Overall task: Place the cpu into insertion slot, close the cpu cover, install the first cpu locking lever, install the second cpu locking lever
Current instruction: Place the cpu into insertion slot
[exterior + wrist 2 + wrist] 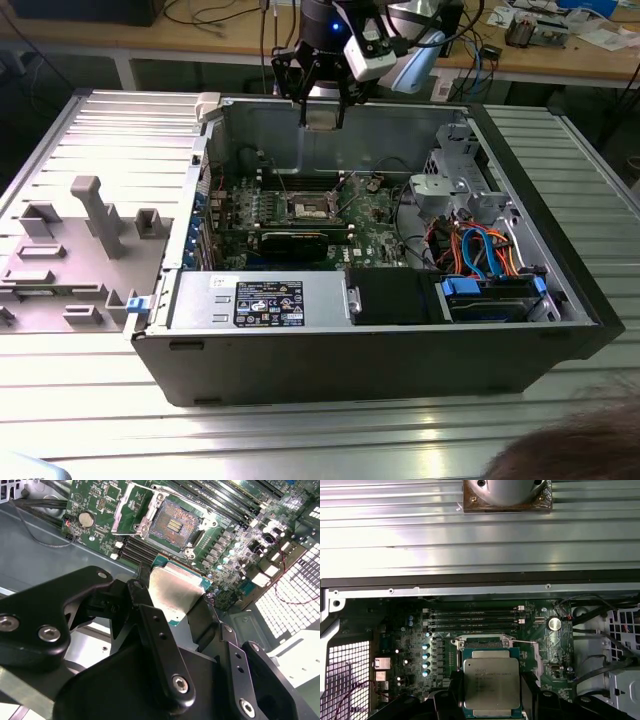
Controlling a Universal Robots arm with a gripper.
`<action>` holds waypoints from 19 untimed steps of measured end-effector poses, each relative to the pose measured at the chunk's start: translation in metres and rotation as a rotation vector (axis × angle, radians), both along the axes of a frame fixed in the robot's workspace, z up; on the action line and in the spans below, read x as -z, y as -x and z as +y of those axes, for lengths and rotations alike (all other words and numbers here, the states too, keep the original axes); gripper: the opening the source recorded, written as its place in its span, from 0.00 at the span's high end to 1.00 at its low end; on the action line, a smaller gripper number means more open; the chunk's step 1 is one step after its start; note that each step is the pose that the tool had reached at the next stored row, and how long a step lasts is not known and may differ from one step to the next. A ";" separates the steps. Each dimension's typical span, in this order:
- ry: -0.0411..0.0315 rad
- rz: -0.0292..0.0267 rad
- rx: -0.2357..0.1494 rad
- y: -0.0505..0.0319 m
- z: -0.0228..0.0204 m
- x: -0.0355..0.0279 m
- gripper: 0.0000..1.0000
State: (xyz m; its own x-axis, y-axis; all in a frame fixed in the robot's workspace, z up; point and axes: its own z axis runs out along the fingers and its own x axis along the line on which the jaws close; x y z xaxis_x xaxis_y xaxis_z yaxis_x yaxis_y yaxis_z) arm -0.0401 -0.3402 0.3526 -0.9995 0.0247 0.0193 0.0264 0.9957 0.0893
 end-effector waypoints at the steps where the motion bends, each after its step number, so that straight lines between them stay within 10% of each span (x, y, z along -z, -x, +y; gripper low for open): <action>1: -0.0001 0.0000 0.000 0.0000 0.0000 0.0001 0.45; 19: 0.0081 0.0000 0.000 0.0024 0.0004 0.0066 0.45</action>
